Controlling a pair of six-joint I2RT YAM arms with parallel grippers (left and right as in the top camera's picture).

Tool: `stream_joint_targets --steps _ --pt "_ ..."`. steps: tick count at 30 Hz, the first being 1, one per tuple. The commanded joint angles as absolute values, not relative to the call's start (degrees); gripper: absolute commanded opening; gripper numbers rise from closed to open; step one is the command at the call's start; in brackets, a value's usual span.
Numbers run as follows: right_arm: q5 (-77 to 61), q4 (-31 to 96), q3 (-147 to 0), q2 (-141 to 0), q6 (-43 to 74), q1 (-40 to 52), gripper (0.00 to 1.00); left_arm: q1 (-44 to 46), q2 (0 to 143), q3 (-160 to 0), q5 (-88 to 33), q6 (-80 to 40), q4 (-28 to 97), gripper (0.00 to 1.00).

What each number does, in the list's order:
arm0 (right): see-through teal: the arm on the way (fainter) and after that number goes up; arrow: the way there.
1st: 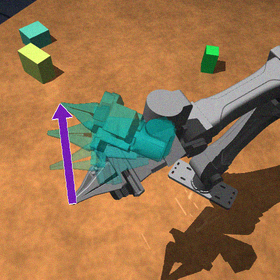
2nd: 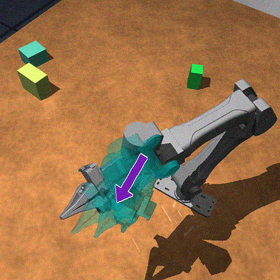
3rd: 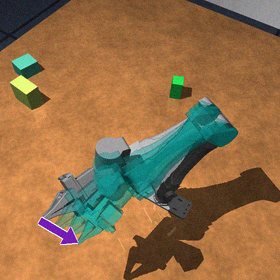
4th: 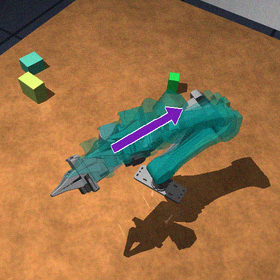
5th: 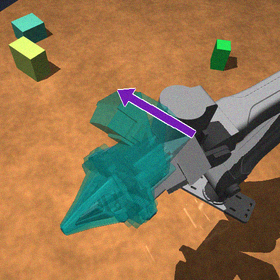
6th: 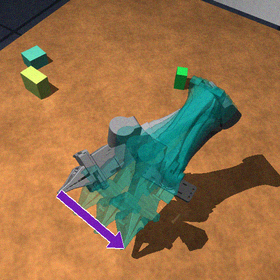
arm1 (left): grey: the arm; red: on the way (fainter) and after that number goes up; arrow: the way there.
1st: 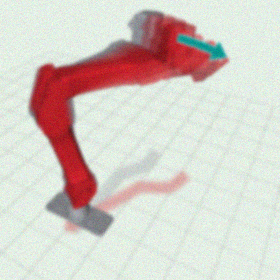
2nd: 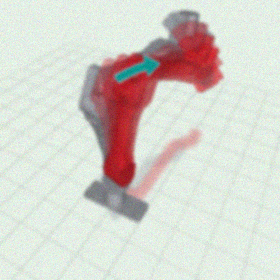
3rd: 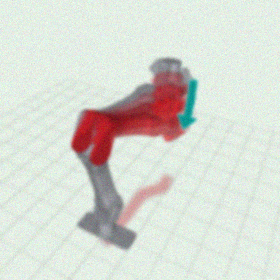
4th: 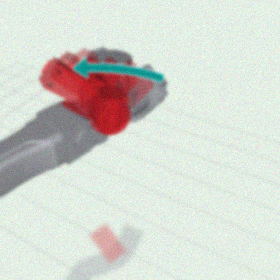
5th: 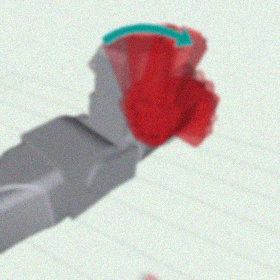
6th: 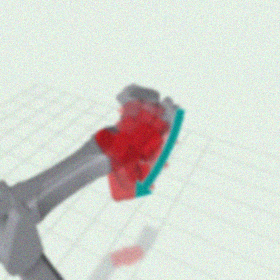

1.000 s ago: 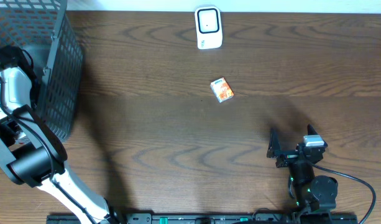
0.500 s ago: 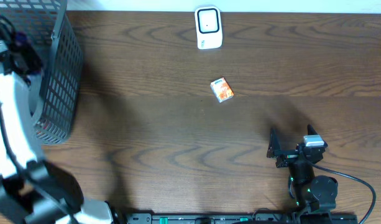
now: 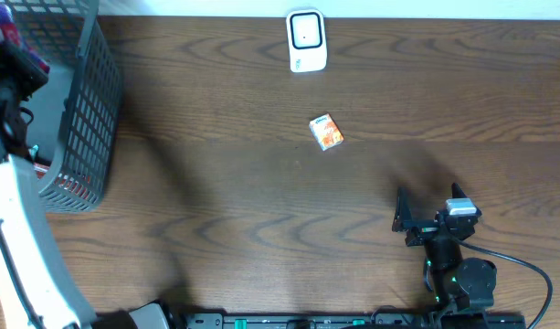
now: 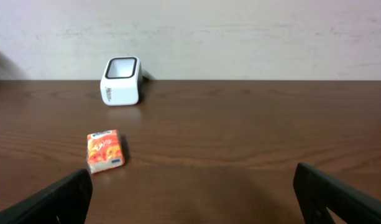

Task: Scan the item barcode
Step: 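Grasp the pink-purple snack bag in the basket with the left gripper, then carry the pink bag to the scanner and set it down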

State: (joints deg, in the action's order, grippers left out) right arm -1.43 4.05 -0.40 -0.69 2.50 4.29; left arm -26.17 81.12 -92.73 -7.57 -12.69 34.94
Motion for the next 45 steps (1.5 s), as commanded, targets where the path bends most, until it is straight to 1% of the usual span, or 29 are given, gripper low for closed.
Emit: stream_joint_targets --steps 1,5,9,14,21,25,29,32,41,45 --pt "-0.97 4.29 -0.32 -0.34 2.07 4.16 0.99 -26.26 76.82 -93.89 -12.56 -20.53 33.91 0.07" --pt "-0.97 4.29 -0.32 -0.34 2.07 4.16 0.99 -25.78 74.19 -93.89 -18.79 -21.76 33.43 0.07" --pt "-0.97 4.29 -0.32 -0.34 2.07 4.16 0.99 -22.24 73.52 -93.89 -21.87 -21.74 32.71 0.07" --pt "-0.97 4.29 -0.32 -0.34 2.07 4.16 0.99 -14.61 75.40 -93.89 -21.87 -21.71 32.75 0.07" --pt "-0.97 4.29 -0.32 -0.34 2.07 4.16 0.99 0.19 80.77 -93.89 -21.80 -21.71 33.80 0.07" --pt "-0.97 4.29 -0.32 -0.34 2.07 4.16 0.99 6.57 84.93 -93.89 -19.05 -21.74 35.07 0.07" --pt "-0.97 4.29 -0.32 -0.34 2.07 4.16 0.99 12.38 89.93 -93.89 -11.60 -21.76 37.80 0.08" --pt "-0.97 4.29 -0.32 -0.34 2.07 4.16 0.99 16.10 93.73 -93.89 -8.38 -21.78 39.22 0.07" --pt "-0.97 4.29 -0.32 -0.34 2.07 4.16 0.99 23.53 102.94 -93.89 -7.84 -22.09 39.68 0.07" --pt "-0.97 4.29 -0.32 -0.34 2.07 4.16 0.99 25.15 106.34 -93.89 -7.79 -29.15 39.81 0.07"
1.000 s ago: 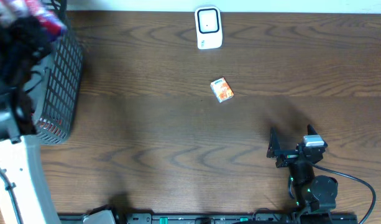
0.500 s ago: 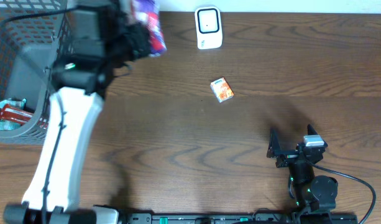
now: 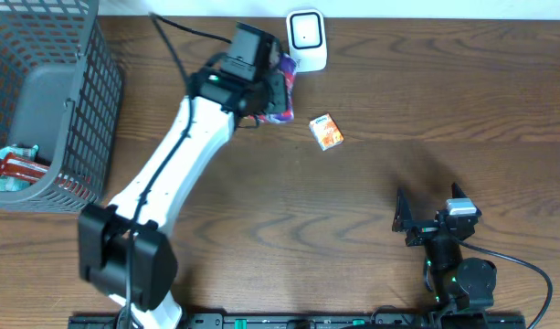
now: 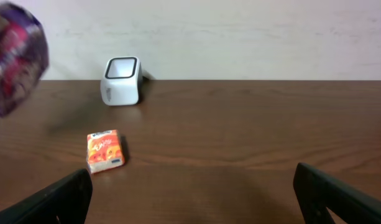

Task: Scan the item barcode
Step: 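Carry the pink bag to the scanner and set it down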

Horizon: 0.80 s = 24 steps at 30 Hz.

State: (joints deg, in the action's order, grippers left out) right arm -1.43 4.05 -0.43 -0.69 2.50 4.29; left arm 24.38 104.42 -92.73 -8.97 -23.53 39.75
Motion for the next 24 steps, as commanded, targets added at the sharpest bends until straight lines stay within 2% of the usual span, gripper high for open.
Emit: stream_joint_targets --steps 1,11,15,21,24 --pt "-0.97 4.29 -0.32 -0.34 2.07 4.16 0.99 25.32 107.02 -93.89 -7.81 -30.68 39.83 0.07" --pt "-0.97 4.29 -0.32 -0.34 2.07 4.16 0.99 28.51 113.65 -93.86 -7.88 -46.13 40.27 0.08" --pt "-0.97 4.29 -0.32 -0.34 2.07 4.16 0.99 30.39 114.76 -93.86 -7.53 -46.15 40.27 0.08" --pt "-0.97 4.29 -0.32 -0.34 2.07 4.16 0.99 32.82 116.77 -93.51 1.13 -45.78 41.10 0.07" --pt "-0.97 4.29 -0.32 -0.34 2.07 4.16 0.99 33.63 118.04 -93.25 1.80 -45.54 40.80 0.08"
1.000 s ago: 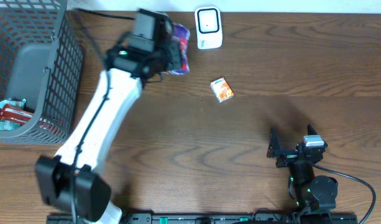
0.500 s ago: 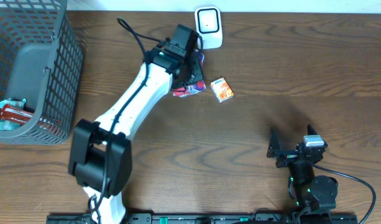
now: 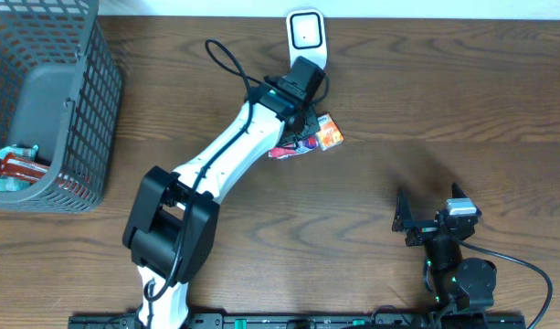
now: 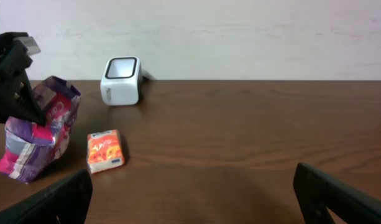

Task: Scan the item barcode
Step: 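Carry the pink bag to the scanner and set it down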

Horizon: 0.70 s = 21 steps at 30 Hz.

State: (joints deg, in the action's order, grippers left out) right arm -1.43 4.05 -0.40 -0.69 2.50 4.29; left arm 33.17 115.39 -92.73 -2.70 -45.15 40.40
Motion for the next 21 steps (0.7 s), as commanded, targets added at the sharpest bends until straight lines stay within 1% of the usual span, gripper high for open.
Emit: stream_joint_targets --steps 1,7,8,9,13,17,21 --pt "-0.97 4.29 -0.32 -0.34 2.07 4.16 0.99 33.89 118.67 -93.23 1.83 -45.52 40.32 0.07" --pt "-0.97 4.29 -0.32 -0.34 2.07 4.16 0.99 34.70 122.96 -93.23 2.02 -45.52 35.64 0.09" --pt "-0.97 4.29 -0.32 -0.34 2.07 4.16 0.99 34.70 123.66 -93.23 2.02 -45.54 34.76 0.14" --pt "-0.97 4.29 -0.32 -0.34 2.07 4.16 0.99 34.70 124.33 -93.23 2.02 -45.52 33.85 0.22" --pt "-0.97 4.29 -0.32 -0.34 2.07 4.16 0.99 34.70 125.19 -93.23 1.98 -45.21 30.39 0.23" --pt "-0.97 4.29 -0.32 -0.34 2.07 4.16 0.99 34.70 124.95 -93.25 -0.23 -40.58 25.61 0.24" --pt "-0.97 4.29 -0.32 -0.34 2.07 4.16 0.99 34.70 124.95 -93.32 -5.56 -37.12 21.80 0.31"
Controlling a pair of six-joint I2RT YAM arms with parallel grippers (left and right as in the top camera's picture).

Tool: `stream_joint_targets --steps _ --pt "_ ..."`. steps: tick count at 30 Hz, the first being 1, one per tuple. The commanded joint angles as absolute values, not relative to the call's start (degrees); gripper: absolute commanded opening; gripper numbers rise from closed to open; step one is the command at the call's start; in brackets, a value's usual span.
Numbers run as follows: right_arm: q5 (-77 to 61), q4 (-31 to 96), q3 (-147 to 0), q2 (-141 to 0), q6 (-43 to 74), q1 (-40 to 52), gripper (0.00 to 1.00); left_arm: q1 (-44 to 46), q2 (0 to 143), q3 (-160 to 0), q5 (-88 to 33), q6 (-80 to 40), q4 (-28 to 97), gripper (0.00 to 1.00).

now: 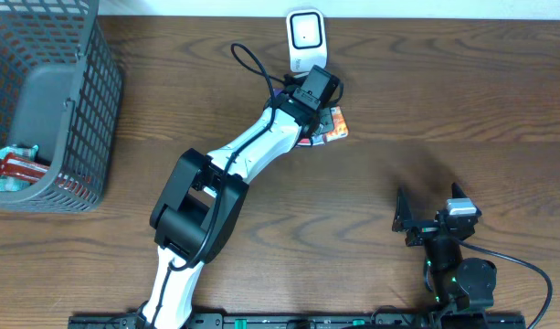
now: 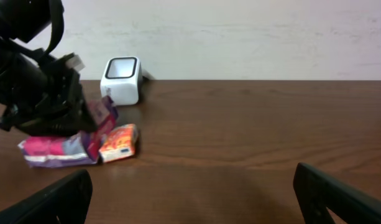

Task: Scan the item barcode
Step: 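Carry the pink bag to the scanner and set it down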

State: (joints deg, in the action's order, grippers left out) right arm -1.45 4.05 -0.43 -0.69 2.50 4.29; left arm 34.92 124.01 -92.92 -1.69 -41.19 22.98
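Note:
A purple and pink snack pouch (image 2: 61, 150) lies low on the table, its upper end raised into my left gripper (image 2: 84, 113), which is shut on it. In the overhead view that gripper (image 1: 309, 119) covers most of the pouch (image 1: 306, 140). A small orange box (image 2: 119, 142) touches the pouch's right side, just right of the gripper from above (image 1: 335, 127). The white barcode scanner (image 1: 306, 38) stands behind them at the table's far edge, window up (image 2: 121, 80). My right gripper (image 2: 193, 199) rests open and empty near the front right (image 1: 418, 219).
A grey wire basket (image 1: 56, 100) at the far left holds a few more packets (image 1: 15, 166). The left arm (image 1: 234, 174) runs diagonally across the middle of the brown table (image 1: 444, 100). A pale wall rises behind the scanner.
My left gripper moved right and down with the pouch, which now lies flat against the orange box. The box has been shifted a little to the right. The right arm stayed still.
At first my left arm was at the basket and only the orange box lay near the scanner. Then the left gripper held the purple pouch in the air left of the scanner. Later it was lower, beside the box, and now the pouch rests on the table against it.

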Motion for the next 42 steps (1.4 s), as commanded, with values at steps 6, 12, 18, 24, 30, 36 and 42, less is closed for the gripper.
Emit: stream_joint_targets --steps 6,12,18,24,30,36,42 --pt "-0.97 4.29 -0.32 -0.34 2.07 4.16 0.99 34.30 124.31 -93.78 -6.63 -31.46 20.91 0.45" --pt "-0.97 4.29 -0.32 -0.34 2.07 4.16 0.99 31.83 118.28 -93.78 -6.63 -31.07 23.55 0.66" --pt "-0.97 4.29 -0.32 -0.34 2.07 4.16 0.99 29.30 110.17 -93.78 -6.66 -31.07 29.58 0.81" --pt "-0.97 4.29 -0.32 -0.34 2.07 4.16 0.99 26.17 101.80 -93.78 -6.66 -28.75 36.97 0.84" --pt "-0.97 4.29 -0.32 -0.34 2.07 4.16 0.99 22.57 93.56 -93.78 -6.66 -18.81 38.59 0.84" --pt "-0.97 4.29 -0.32 -0.34 2.07 4.16 0.99 17.30 85.60 -93.78 2.04 -13.72 38.17 0.85" --pt "-0.97 4.29 -0.32 -0.34 2.07 4.16 0.99 6.39 80.38 -93.78 7.62 -11.49 37.19 0.85"
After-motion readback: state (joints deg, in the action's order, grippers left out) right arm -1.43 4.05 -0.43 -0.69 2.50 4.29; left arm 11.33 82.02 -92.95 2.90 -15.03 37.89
